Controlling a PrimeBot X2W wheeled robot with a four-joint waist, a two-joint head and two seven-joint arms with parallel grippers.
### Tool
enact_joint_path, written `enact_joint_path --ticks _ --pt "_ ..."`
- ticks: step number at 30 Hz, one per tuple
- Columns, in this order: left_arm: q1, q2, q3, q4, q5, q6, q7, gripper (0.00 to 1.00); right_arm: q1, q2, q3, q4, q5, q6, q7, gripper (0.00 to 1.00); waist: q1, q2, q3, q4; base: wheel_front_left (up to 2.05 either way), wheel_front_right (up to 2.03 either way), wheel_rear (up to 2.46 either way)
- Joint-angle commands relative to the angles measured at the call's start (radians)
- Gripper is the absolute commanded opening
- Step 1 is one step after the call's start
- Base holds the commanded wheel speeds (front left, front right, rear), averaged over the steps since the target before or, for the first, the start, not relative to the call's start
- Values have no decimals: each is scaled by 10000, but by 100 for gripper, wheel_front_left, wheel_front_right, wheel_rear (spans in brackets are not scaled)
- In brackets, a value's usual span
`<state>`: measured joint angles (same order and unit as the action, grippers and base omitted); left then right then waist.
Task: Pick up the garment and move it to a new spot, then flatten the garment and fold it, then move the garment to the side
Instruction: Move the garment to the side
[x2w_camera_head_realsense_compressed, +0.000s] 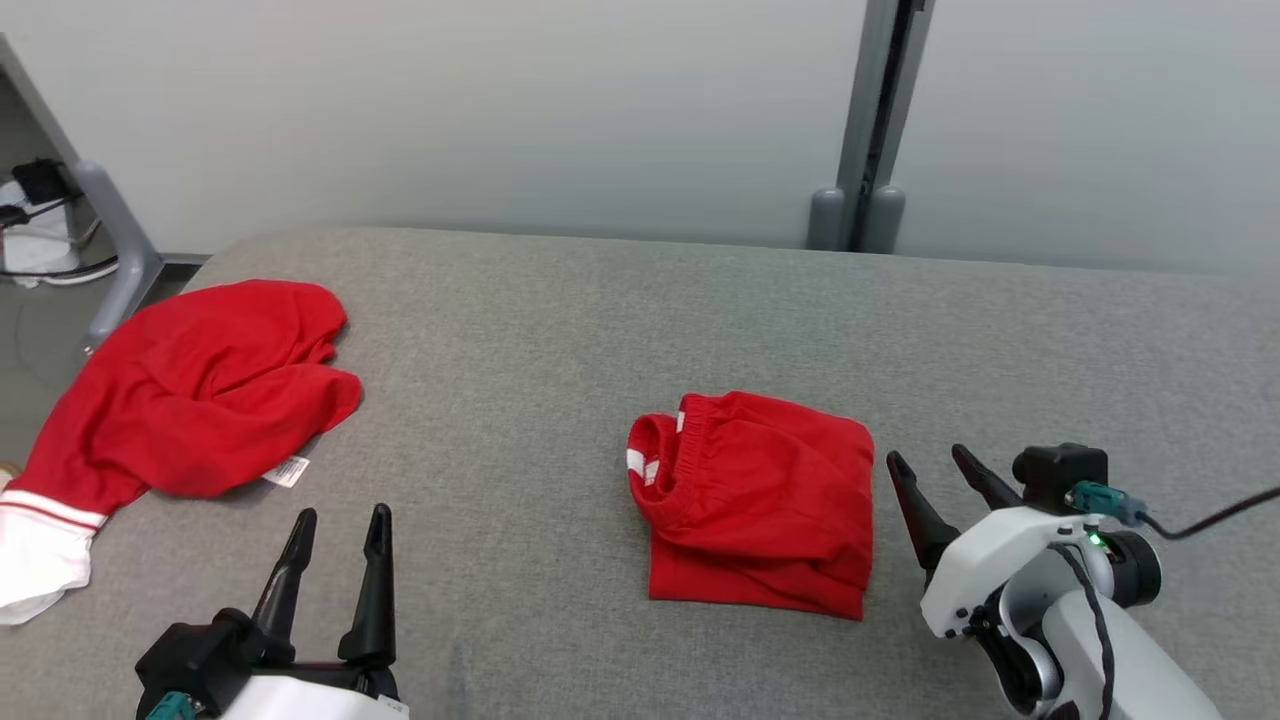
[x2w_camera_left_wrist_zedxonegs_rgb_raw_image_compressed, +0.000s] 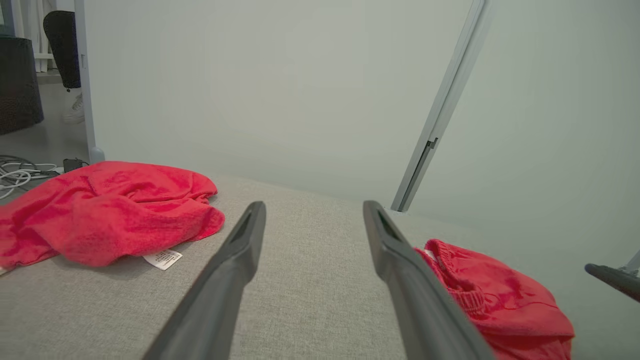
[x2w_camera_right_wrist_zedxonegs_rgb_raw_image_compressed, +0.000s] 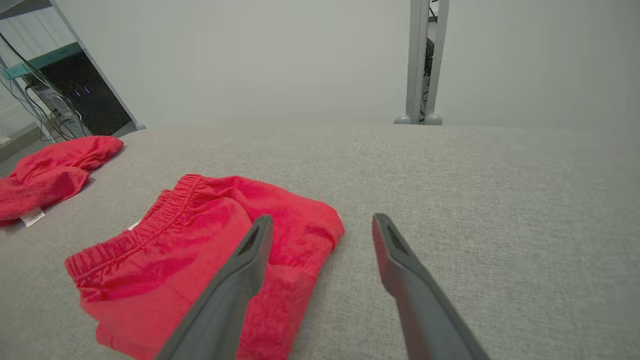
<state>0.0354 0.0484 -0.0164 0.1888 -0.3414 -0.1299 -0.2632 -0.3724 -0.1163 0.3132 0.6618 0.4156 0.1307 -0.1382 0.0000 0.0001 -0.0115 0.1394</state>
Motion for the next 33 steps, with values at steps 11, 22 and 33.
enact_joint_path --ticks 11,22,33 --pt "-527 39 -67 23 -116 -11 -19 100 -1924 297 -324 3554 1882 3 2653 100 0 -1 755 1258 0 0 0" --pt "-495 40 -59 52 -79 -11 -19 100 -1806 426 -166 3578 3296 3 3059 0 0 -1 721 1384 0 0 0" --pt "-333 34 -530 -206 -84 -11 -19 100 -1713 -47 286 3288 3391 2 1739 0 0 -1 247 296 0 0 0"
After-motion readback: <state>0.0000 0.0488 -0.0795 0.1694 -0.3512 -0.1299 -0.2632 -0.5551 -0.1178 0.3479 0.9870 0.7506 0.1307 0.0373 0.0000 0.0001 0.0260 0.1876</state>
